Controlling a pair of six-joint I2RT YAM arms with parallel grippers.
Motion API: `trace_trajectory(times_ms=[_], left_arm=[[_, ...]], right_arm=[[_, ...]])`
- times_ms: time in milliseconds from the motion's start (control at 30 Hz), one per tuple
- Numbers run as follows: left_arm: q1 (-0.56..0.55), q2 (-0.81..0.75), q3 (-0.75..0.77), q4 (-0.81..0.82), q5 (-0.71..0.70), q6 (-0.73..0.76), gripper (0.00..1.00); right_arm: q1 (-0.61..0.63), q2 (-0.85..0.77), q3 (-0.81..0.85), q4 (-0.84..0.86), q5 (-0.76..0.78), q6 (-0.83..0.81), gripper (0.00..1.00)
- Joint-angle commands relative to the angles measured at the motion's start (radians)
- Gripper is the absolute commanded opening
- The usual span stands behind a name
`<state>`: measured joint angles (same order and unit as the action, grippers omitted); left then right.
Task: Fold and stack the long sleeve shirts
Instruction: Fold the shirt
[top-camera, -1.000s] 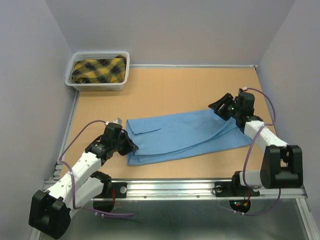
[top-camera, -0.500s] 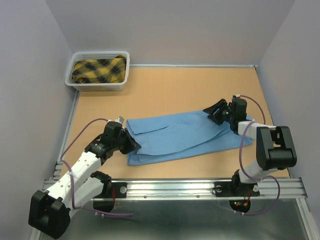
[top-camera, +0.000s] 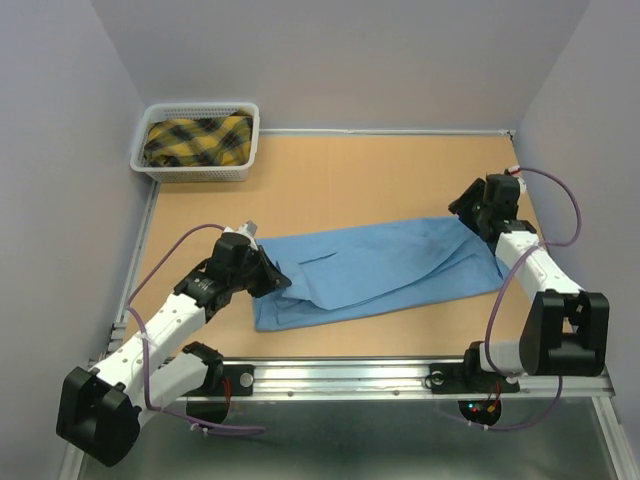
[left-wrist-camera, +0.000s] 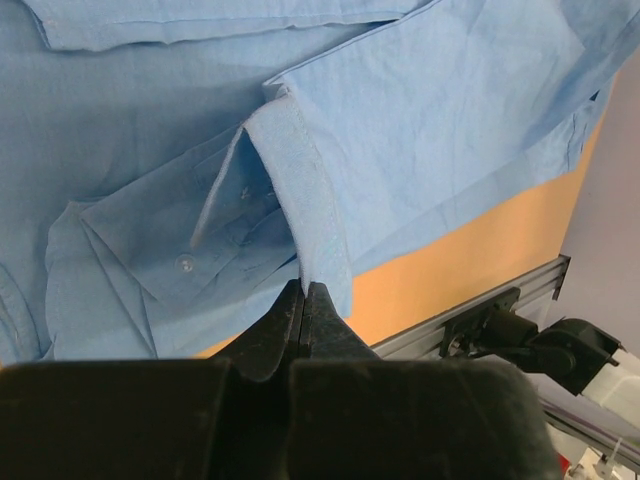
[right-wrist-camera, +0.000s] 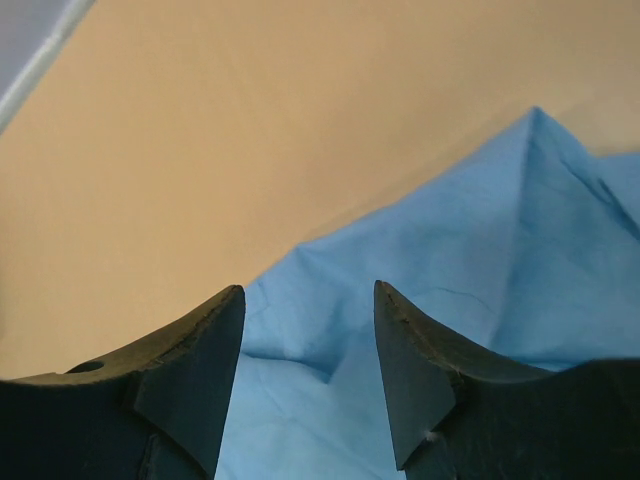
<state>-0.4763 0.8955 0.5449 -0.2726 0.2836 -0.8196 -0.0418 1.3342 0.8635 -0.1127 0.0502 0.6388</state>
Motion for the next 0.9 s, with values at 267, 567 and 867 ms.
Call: trace_trajectory(times_ms=[267,567,867], left_arm=[[-0.015,0.002,0.015,0.053,0.011,0.017,0.00],[-0.019,0.005,0.018,0.061,0.005,0.023,0.00],[-0.021,0.055,0.081,0.121,-0.009,0.102,0.00]], right_arm=[[-0.205,0.086,0.054,-0.104,-0.131,-0.068,0.59],[-0.219,0.200,0.049,0.014,-0.213,-0.004,0.50],[-0.277,0.267,0.120,0.031,-0.243,-0.037,0.01]])
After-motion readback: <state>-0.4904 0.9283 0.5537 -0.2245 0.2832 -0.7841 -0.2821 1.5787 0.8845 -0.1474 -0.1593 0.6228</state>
